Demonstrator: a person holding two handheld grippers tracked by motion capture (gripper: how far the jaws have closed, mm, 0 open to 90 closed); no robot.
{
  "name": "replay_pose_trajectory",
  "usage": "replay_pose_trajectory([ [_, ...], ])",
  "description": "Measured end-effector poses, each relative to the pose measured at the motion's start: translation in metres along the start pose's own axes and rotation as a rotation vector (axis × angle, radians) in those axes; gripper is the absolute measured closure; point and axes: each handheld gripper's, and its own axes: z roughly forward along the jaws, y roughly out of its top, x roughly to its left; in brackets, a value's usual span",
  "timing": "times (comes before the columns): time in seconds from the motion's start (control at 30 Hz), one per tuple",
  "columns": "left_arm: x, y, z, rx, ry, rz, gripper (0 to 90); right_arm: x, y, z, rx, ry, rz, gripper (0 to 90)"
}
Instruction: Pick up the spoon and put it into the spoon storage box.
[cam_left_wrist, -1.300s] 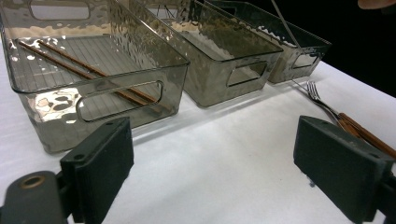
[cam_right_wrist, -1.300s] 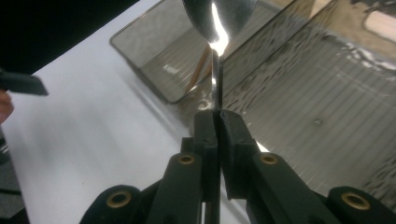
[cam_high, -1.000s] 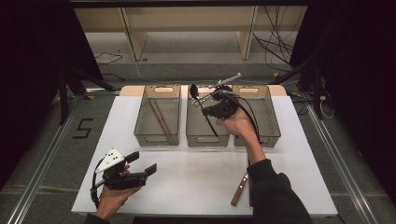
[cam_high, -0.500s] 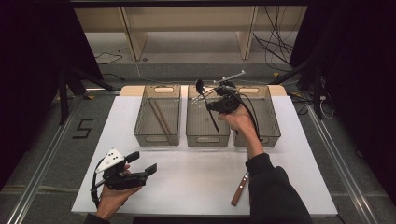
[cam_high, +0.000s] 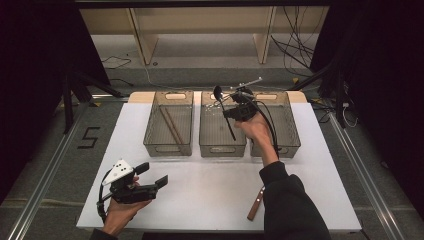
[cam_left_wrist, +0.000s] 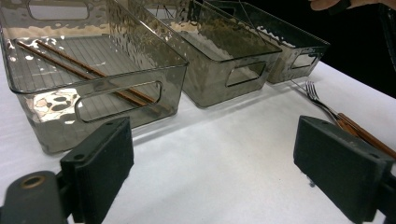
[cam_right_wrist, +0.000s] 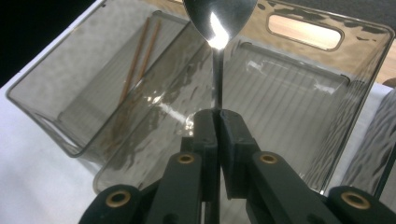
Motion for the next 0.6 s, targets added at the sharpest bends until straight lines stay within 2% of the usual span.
replay_pose_trajectory([
  [0.3, 0.000, 0.000, 0.000, 0.002, -0.001, 0.001, 11.6, -0.006, -0.008, 0.010, 0.014, -0.023, 0.030, 86.1],
  [0.6, 0.000, 0.000, 0.000, 0.005, -0.003, 0.005, 11.6, -0.006, -0.014, 0.020, 0.035, -0.026, 0.045, 86.0],
])
